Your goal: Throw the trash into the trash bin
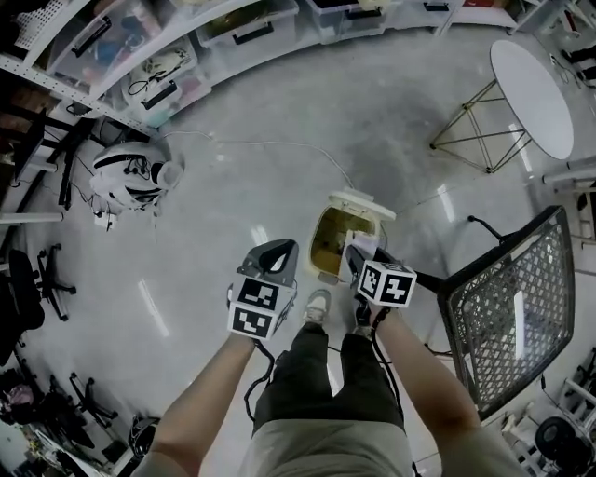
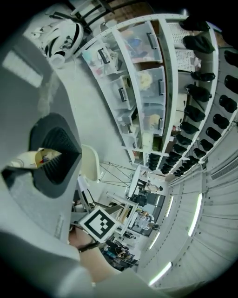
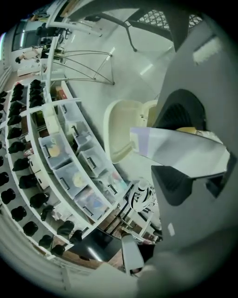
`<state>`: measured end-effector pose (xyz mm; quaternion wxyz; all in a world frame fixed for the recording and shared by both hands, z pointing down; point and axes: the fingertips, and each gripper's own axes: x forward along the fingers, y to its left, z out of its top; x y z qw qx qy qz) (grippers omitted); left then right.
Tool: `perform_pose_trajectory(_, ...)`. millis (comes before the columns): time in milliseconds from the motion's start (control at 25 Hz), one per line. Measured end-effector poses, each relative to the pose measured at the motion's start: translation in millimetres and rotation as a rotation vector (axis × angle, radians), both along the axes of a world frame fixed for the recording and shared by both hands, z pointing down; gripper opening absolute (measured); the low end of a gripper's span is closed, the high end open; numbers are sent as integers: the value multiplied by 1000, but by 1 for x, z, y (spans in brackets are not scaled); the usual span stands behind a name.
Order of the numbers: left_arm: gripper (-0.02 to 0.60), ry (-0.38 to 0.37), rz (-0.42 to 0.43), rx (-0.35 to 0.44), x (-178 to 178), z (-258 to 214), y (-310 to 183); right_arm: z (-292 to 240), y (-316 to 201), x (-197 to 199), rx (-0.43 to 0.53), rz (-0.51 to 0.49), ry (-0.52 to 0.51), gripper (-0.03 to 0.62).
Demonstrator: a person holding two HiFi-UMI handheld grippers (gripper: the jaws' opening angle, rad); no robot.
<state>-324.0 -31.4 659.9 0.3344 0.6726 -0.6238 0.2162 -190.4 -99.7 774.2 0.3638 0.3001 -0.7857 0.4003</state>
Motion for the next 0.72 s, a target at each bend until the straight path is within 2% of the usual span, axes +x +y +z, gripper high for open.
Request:
perform_pose_trajectory(240,2,21,73,-63,15,65,2,77,11,-17,-62,-19,46,239)
perform_pose_trajectory(360,2,32,90,-88,26,90,5,108,11,-19,-90,14,61,244)
perform_pose_trajectory(480,2,40,99,-98,31,104,7,126,7,-26,-111,49,53,258)
perform_pose_trajectory(720,2,57,69,-116,26,123,16,140,9,-45,-177,27,-10,327)
